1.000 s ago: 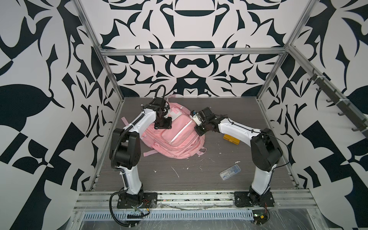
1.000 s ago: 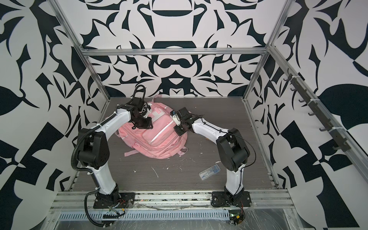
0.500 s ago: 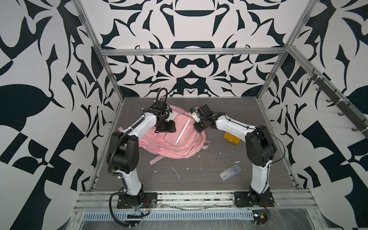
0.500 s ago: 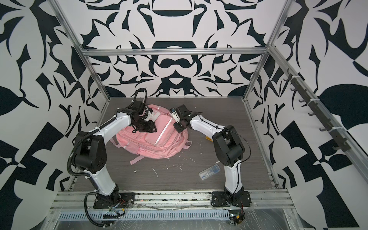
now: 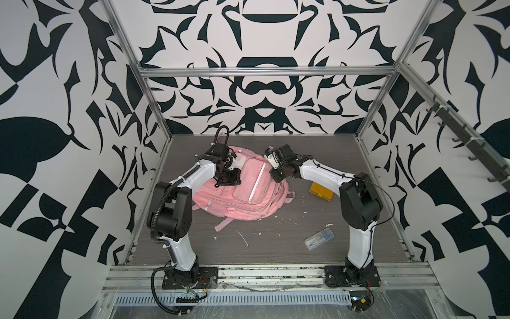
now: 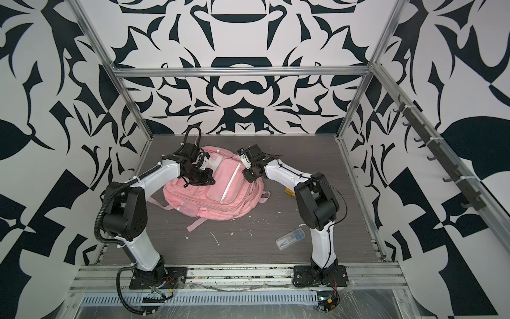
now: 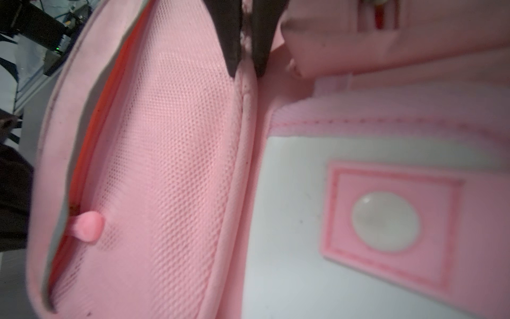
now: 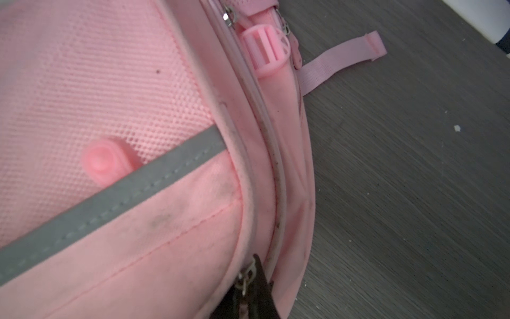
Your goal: Pack the student bag
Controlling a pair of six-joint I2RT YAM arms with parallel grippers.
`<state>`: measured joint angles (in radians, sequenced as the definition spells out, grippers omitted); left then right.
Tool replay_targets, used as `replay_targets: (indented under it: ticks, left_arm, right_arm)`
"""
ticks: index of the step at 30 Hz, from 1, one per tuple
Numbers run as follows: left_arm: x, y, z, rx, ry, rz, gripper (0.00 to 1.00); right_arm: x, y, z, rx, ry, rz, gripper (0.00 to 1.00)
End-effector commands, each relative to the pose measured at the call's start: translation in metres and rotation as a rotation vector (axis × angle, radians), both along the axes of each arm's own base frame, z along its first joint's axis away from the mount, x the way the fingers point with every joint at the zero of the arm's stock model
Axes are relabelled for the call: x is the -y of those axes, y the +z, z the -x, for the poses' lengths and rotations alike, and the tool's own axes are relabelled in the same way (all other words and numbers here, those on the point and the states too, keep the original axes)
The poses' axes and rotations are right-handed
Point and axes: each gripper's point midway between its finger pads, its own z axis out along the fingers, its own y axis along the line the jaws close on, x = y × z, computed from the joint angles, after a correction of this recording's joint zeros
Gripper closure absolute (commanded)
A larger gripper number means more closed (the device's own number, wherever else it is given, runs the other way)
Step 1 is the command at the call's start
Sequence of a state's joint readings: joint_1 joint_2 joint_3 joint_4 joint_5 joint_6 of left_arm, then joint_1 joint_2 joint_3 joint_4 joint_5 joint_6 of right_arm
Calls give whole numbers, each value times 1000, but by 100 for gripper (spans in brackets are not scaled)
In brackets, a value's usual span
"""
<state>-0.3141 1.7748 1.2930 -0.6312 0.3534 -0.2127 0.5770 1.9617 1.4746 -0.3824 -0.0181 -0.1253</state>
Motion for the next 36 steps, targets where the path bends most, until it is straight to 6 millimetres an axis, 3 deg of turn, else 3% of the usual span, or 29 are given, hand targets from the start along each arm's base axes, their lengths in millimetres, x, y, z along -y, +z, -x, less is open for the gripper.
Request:
replay_targets:
  ticks: [1, 3, 8, 14, 22, 32, 36]
  left_arm:
    - [27, 22, 10, -27, -8, 173, 100]
    - [24, 26, 6, -24, 23, 180, 100]
    - [19, 31, -7, -35, 93, 180, 100]
    - [17, 29, -14, -97, 205, 219, 100]
    - [22, 36, -18, -105, 282, 270, 100]
    - [21, 37, -15, -115, 294, 279, 100]
    - [19, 36, -12, -121, 300, 279, 100]
  right_arm:
    - [-29, 26, 27, 33, 162, -92, 100]
    - [-26, 25, 40, 29, 210, -97, 100]
    - [-7, 3, 83, -43, 314, -43, 100]
    - [8, -7, 111, -101, 344, 0, 100]
    - [-19, -7, 159, -91, 546, 44, 100]
    - [-47, -1, 180, -99, 612, -2, 100]
    - [-63, -13, 204, -102, 720, 85, 100]
